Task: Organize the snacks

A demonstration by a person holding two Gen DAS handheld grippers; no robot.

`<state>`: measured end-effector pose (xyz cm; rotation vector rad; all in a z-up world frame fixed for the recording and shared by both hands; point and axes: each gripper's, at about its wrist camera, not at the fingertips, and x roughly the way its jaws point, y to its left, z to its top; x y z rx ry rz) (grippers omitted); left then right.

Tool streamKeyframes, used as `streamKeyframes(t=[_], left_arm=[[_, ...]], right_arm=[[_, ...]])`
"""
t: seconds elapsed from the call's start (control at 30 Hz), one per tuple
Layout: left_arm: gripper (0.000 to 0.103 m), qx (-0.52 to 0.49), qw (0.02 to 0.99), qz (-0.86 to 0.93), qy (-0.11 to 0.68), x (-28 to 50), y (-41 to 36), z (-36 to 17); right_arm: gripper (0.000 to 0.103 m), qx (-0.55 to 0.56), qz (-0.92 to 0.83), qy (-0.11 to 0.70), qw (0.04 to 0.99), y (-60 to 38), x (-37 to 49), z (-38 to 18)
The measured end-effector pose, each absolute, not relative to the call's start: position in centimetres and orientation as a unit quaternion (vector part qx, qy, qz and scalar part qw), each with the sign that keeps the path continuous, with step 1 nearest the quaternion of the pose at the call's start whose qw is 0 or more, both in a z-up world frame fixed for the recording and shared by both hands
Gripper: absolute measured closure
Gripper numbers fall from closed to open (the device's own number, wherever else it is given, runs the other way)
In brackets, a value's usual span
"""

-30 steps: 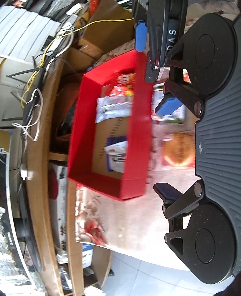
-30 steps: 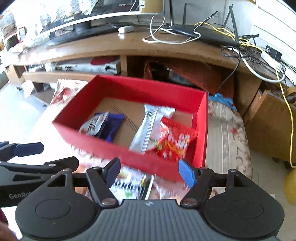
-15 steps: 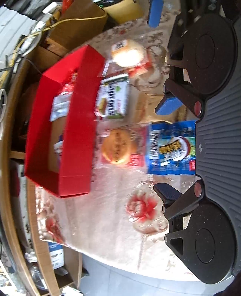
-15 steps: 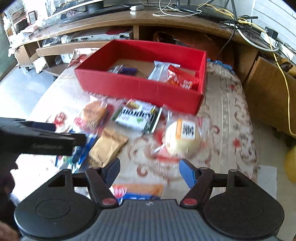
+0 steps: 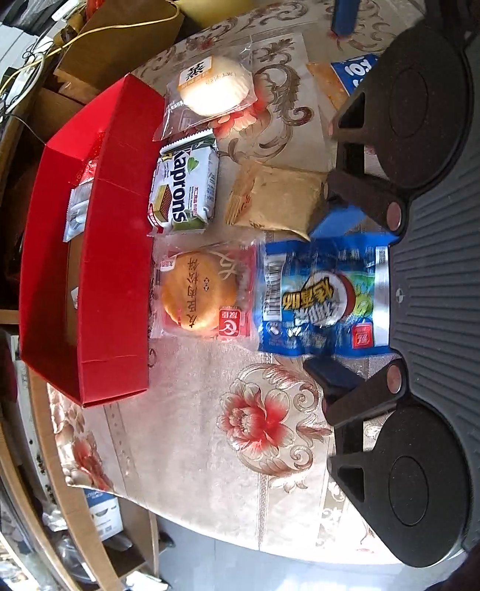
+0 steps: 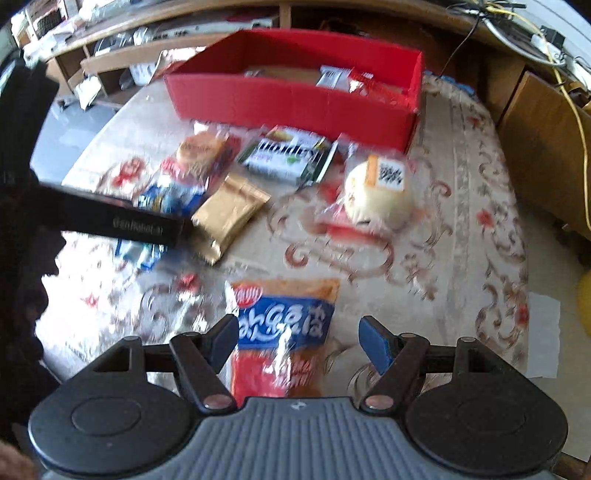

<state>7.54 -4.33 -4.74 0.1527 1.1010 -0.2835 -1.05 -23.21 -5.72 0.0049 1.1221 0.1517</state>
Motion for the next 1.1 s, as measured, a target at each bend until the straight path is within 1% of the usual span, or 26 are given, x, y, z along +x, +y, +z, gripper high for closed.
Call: streamKeyframes(t=[0.17,0.23,0.27,0.33,0.4,0.47,0.57,0.67,0.7,0.77,0.8,0.9,0.93,0.97,1.1], left_arm=[[0.029,0.074,0.839,-0.14,0.521,7.3,-4.2,-4.7],[0.029,0.073,0.838,-0.142,0.521,7.3,-4.2,-4.7],[0.028,0.073,0.838,-0.143,0.521,7.3,-4.2,-4.7],[0.028,0.075,0.837,-0.145,0.522,7.3,-4.2,-4.7],[0.028,0.074,0.837,-0.146,0.522,7.3,-4.1,-4.7],[0.023,0.071,0.836,-0.148,0.523,7.4,-4.2,-4.7],[0.018,0.074,0.834,-0.149,0.525,7.4,-4.3,-4.9],[0.017,0.083,0.835,-0.149,0.524,7.3,-4.5,-5.1],[0.019,0.085,0.835,-0.149,0.523,7.3,-4.5,-5.1],[0.025,0.092,0.836,-0.146,0.521,7.2,-4.5,-5.0],[0.028,0.096,0.837,-0.146,0.519,7.1,-4.5,-5.0],[0.028,0.093,0.836,-0.153,0.518,6.9,-4.3,-4.8],[0.029,0.092,0.836,-0.154,0.518,6.8,-4.3,-4.7],[0.029,0.09,0.836,-0.156,0.518,6.8,-4.2,-4.6],[0.029,0.087,0.839,-0.161,0.512,6.5,-4.0,-4.1]], right_arm=[[0.033,-0.019,0.088,0.556,0.826,-21.9,-1.3,-7.5],[0.031,-0.04,0.091,0.567,0.817,-21.1,-1.3,-8.5],[0.021,-0.051,0.085,0.568,0.817,-20.8,-1.4,-9.0],[0.019,-0.052,0.079,0.569,0.817,-21.0,-1.2,-9.1],[0.012,-0.026,0.074,0.579,0.812,-21.8,-0.9,-9.3],[0.0,-0.023,0.062,0.59,0.805,-22.1,-0.5,-9.8],[0.0,-0.003,0.054,0.605,0.794,-22.7,0.2,-10.0],[0.0,0.005,0.047,0.598,0.8,-22.9,0.3,-10.0],[0.0,0.008,0.045,0.589,0.807,-23.0,0.2,-10.0],[0.0,-0.002,0.05,0.581,0.813,-22.9,-0.2,-9.9],[0.001,-0.005,0.054,0.579,0.813,-23.0,-0.4,-9.9],[0.017,-0.021,0.066,0.568,0.82,-22.1,-1.5,-9.3],[0.032,-0.027,0.076,0.563,0.822,-21.6,-1.8,-9.0],[0.038,-0.028,0.083,0.561,0.823,-21.1,-2.0,-8.7],[0.045,-0.023,0.087,0.56,0.823,-20.8,-2.0,-8.3]])
